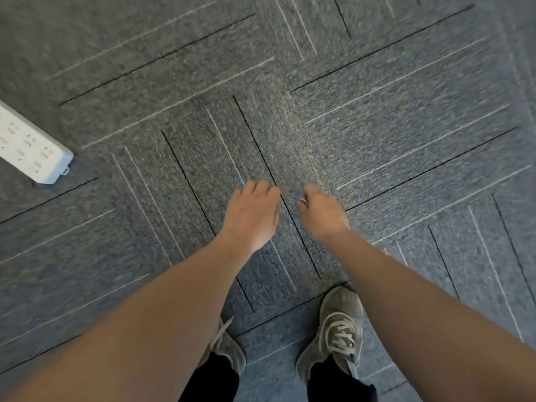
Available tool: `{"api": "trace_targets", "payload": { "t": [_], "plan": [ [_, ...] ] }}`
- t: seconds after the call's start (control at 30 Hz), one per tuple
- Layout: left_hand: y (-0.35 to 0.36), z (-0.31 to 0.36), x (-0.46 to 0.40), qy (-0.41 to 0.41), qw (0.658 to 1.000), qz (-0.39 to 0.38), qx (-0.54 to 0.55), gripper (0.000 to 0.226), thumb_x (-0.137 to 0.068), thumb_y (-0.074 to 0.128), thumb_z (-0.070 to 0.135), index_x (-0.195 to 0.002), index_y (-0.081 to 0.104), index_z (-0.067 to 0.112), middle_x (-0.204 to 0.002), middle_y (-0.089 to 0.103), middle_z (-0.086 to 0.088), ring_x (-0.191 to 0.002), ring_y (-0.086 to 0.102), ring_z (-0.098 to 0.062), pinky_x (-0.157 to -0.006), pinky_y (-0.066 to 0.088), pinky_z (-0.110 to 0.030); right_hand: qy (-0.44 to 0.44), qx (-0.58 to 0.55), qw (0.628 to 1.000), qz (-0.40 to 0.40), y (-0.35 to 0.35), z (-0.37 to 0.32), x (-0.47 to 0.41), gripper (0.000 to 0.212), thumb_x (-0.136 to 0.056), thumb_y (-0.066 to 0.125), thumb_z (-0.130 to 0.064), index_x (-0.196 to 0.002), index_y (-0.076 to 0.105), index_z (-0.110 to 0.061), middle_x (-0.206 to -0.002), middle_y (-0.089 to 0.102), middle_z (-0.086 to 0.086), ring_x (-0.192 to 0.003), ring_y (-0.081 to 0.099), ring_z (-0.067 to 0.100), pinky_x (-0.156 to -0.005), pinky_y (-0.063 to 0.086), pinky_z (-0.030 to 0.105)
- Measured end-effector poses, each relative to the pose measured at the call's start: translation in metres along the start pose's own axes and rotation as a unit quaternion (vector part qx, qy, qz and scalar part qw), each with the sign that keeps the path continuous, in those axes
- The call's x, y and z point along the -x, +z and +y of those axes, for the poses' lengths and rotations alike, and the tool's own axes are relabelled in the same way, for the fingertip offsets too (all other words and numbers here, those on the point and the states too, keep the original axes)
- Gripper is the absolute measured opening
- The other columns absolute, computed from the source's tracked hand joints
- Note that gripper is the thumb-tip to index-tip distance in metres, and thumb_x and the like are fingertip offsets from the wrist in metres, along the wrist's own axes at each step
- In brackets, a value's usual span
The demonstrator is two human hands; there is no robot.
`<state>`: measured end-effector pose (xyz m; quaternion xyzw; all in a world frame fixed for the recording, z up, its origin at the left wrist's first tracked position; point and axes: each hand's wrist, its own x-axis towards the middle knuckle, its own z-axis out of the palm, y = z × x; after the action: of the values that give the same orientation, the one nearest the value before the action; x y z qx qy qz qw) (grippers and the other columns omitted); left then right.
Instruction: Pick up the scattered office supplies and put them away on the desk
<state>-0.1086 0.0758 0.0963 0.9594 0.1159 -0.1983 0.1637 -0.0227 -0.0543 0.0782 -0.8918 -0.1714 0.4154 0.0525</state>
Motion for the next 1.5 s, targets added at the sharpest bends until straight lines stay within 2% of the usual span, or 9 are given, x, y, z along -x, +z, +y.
{"api": "trace_targets", "payload": {
  "t": [0.2,0.37,0.53,0.7,0.93,1.03,1.17,1.3,1.5],
  "plan": [
    [-0.131,-0.017,0.088,-0.059,0.998,0.022,0.011,0.028,-0.095,0.042,0.029,-0.12,0.048,0.017,-0.116,0.051,-0.002,-0.106,0.046,-0.023,-0.085,0.043,-0.035,-0.129,0.103,0.986,-0.023,-0.102,-0.086,0.112,0.011,-0.101,0.037,-0.032,-0.096,0.039,-0.022,-0.073,0.059,0.001,-0.058,0.055,0.023,-0.05,0.046,0.033],
    [-0.282,-0.039,0.186,-0.173,0.982,0.079,0.009,0.021,-0.075,0.069,0.029,-0.092,0.061,0.02,-0.091,0.061,0.0,-0.083,0.057,-0.022,-0.063,0.046,-0.034,-0.264,0.195,0.945,0.006,-0.222,-0.199,0.211,0.016,-0.102,0.032,-0.035,-0.097,0.04,-0.021,-0.075,0.063,0.004,-0.066,0.06,0.028,-0.053,0.043,0.035],
    [-0.433,-0.055,0.315,-0.287,0.939,0.192,0.011,0.017,-0.069,0.07,0.027,-0.083,0.061,0.021,-0.079,0.059,0.003,-0.073,0.057,-0.019,-0.054,0.044,-0.031,-0.406,0.244,0.878,0.065,-0.314,-0.337,0.336,0.018,-0.101,0.031,-0.038,-0.094,0.037,-0.023,-0.08,0.066,0.008,-0.073,0.063,0.031,-0.053,0.036,0.035],
    [-0.544,-0.08,0.459,-0.384,0.887,0.257,-0.014,0.022,-0.067,0.072,0.031,-0.081,0.057,0.024,-0.077,0.056,0.003,-0.073,0.057,-0.02,-0.051,0.045,-0.034,-0.532,0.271,0.796,0.102,-0.344,-0.48,0.477,0.02,-0.099,0.035,-0.04,-0.101,0.045,-0.023,-0.089,0.069,0.008,-0.087,0.063,0.033,-0.058,0.031,0.036],
    [-0.607,-0.109,0.696,-0.557,0.761,0.332,-0.012,0.024,-0.093,0.044,0.026,-0.115,0.051,0.017,-0.116,0.055,-0.006,-0.109,0.05,-0.026,-0.087,0.045,-0.041,-0.726,0.216,0.643,0.109,-0.278,-0.651,0.68,0.012,-0.097,0.043,-0.037,-0.1,0.051,-0.028,-0.078,0.067,0.0,-0.077,0.065,0.025,-0.053,0.034,0.033],
    [-0.589,-0.105,0.79,-0.624,0.706,0.336,-0.012,0.026,-0.094,0.043,0.023,-0.118,0.051,0.017,-0.117,0.054,-0.005,-0.109,0.047,-0.026,-0.085,0.045,-0.04,-0.776,0.231,0.582,0.072,-0.216,-0.691,0.756,0.013,-0.1,0.041,-0.037,-0.102,0.051,-0.028,-0.072,0.06,-0.004,-0.071,0.063,0.02,-0.046,0.03,0.026],
    [-0.549,-0.093,0.885,-0.699,0.641,0.316,0.017,0.028,-0.094,0.041,0.022,-0.12,0.05,0.016,-0.119,0.053,-0.006,-0.113,0.044,-0.029,-0.089,0.042,-0.043,-0.819,0.249,0.517,0.01,-0.131,-0.72,0.835,0.016,-0.1,0.037,-0.037,-0.097,0.049,-0.026,-0.072,0.057,-0.006,-0.068,0.058,0.019,-0.046,0.032,0.03],
    [-0.504,-0.083,0.932,-0.754,0.578,0.308,0.057,0.031,-0.096,0.037,0.026,-0.124,0.048,0.018,-0.132,0.049,-0.005,-0.115,0.045,-0.025,-0.087,0.042,-0.036,-0.823,0.293,0.486,-0.042,-0.06,-0.731,0.868,0.015,-0.1,0.04,-0.037,-0.095,0.051,-0.028,-0.091,0.066,-0.007,-0.067,0.059,0.01,-0.051,0.045,0.027],
    [-0.465,-0.09,0.937,-0.801,0.509,0.295,0.111,0.035,-0.096,0.037,0.029,-0.13,0.046,0.023,-0.119,0.055,0.003,-0.104,0.047,-0.018,-0.082,0.044,-0.031,-0.806,0.342,0.473,-0.101,-0.005,-0.749,0.862,0.012,-0.1,0.041,-0.033,-0.094,0.051,-0.028,-0.08,0.06,-0.008,-0.065,0.055,0.007,-0.052,0.043,0.026]
  ]
}}
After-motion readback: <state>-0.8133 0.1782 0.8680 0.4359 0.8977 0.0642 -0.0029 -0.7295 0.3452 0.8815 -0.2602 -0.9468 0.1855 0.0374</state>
